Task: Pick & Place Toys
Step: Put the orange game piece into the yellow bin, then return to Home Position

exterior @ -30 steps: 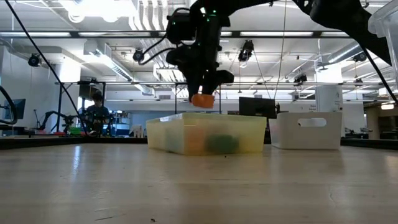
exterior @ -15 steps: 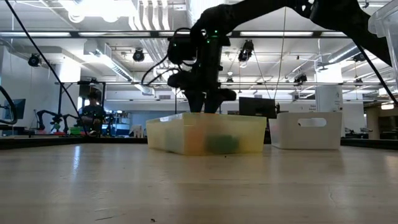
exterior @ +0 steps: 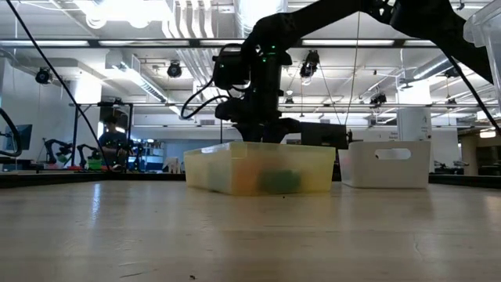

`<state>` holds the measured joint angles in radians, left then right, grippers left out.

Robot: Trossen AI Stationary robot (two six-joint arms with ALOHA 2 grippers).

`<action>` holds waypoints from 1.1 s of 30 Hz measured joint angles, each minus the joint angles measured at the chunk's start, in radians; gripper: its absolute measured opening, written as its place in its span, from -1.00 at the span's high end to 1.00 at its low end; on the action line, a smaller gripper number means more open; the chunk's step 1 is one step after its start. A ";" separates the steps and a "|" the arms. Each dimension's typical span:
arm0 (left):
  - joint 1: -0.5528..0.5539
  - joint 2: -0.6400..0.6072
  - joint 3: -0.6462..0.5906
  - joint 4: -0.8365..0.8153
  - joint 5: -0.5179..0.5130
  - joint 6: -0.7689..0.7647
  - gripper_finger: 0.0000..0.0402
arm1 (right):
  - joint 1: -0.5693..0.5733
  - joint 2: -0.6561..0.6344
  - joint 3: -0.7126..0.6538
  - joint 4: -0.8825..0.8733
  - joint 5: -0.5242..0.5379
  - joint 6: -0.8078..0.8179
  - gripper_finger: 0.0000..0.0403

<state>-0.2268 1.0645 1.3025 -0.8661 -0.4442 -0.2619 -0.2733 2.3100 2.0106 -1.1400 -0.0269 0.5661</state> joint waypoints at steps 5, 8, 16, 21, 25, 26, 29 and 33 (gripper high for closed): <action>0.000 0.000 0.000 0.000 0.000 0.000 -0.75 | 0.000 0.000 0.007 0.000 -0.001 -0.001 0.24; 0.000 0.000 0.000 0.000 0.000 0.000 -0.75 | 0.000 0.000 0.010 0.000 -0.001 -0.001 0.24; 0.000 0.000 0.000 0.000 0.000 0.000 -0.75 | 0.000 0.000 0.010 0.000 -0.023 0.006 -0.13; 0.000 0.000 0.000 0.000 0.000 0.000 -0.75 | 0.000 0.000 0.010 0.000 -0.026 0.007 -0.43; 0.000 0.000 0.000 0.000 0.000 0.000 -0.75 | 0.000 0.000 0.010 0.000 -0.026 0.009 -0.59; 0.000 0.000 0.000 0.000 0.000 0.000 -0.75 | 0.000 0.000 0.010 0.000 -0.026 0.010 -0.62; 0.000 0.000 0.000 0.000 0.000 0.000 -0.75 | 0.000 0.000 0.010 0.000 -0.026 0.010 -0.70; 0.000 0.000 0.000 0.000 0.000 0.000 -0.75 | 0.000 -0.002 0.011 -0.009 -0.026 0.002 -0.73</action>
<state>-0.2269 1.0645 1.3025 -0.8660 -0.4442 -0.2619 -0.2729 2.3077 2.0212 -1.1490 -0.0530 0.5680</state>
